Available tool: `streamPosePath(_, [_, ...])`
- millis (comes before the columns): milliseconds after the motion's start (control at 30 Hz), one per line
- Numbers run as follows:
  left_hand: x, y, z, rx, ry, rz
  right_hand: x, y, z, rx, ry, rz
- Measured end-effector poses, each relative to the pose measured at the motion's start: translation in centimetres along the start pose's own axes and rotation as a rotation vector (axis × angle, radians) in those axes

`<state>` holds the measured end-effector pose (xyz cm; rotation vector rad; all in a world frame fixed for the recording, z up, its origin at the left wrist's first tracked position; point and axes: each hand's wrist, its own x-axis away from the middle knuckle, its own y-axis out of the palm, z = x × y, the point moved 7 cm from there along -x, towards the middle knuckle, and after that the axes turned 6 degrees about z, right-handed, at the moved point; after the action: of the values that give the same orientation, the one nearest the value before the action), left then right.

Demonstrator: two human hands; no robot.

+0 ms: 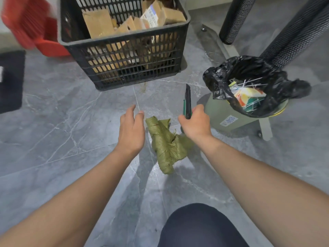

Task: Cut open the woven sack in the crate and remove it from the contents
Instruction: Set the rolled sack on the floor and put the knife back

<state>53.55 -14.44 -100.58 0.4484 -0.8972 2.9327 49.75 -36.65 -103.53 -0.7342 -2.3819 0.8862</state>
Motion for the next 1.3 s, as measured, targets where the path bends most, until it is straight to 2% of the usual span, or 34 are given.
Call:
streamPosePath(200, [4.2, -6.1, 7.6, 0.018, -0.001, -0.013, 6.3, -5.6, -6.4, -0.049, 0.0, -0.056])
streamPosePath(467, [10.6, -17.0, 20.5, 0.079, -0.003, -0.007, 14.4, -15.3, -16.8, -0.397, 0.166, -0.18])
streamPosePath(933, [17.9, -34.5, 46.2, 0.121, 0.103, 0.03, 22.5, -35.7, -41.8, -0.693, 0.07, -0.36])
streamPosePath(1100, [18.2, -38.5, 53.4, 0.159, 0.146, 0.045, 22.4, -41.7, -47.9, -0.676, 0.002, -0.228])
streamPosePath(1300, [17.4, -39.8, 59.6, 0.174, 0.206, 0.011, 21.1, -48.1, -51.1, -0.599, -0.082, 0.09])
